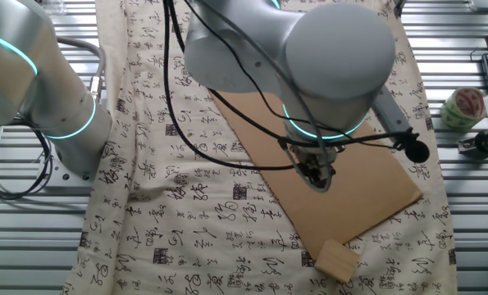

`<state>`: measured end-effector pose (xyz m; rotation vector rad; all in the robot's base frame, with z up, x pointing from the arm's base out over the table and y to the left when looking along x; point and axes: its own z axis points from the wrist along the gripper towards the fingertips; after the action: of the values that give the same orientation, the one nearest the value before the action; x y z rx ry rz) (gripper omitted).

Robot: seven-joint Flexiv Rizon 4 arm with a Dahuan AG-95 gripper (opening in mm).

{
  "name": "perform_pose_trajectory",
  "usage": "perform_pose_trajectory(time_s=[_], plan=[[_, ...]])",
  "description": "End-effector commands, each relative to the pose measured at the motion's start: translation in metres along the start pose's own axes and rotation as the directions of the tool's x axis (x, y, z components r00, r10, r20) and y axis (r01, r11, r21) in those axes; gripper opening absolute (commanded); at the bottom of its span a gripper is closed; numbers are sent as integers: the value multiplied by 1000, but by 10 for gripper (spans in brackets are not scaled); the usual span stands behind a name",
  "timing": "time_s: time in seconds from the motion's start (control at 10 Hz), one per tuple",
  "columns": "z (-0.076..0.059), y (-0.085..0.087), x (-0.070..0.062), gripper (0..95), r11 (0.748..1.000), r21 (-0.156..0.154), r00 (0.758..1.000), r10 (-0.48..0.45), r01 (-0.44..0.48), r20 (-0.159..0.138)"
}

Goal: Grab the block and place it at the designated location

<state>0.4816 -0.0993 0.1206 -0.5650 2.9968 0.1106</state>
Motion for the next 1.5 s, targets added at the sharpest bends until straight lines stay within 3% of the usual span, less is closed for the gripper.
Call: perform_pose_trajectory(time_s=[0.1,0.4,0.6,1.0,1.2,1.5], plan=[[1,-1,-1,570,997,26,997,74,-73,-22],[1,-1,-1,570,992,59,993,112,-109,-45],[1,-1,-1,570,991,64,992,120,-116,-51],[1,-1,-1,570,987,72,989,144,-141,-34],[1,-1,-1,570,987,70,987,151,-147,-57],[1,-1,-1,570,985,74,985,159,-154,-60]])
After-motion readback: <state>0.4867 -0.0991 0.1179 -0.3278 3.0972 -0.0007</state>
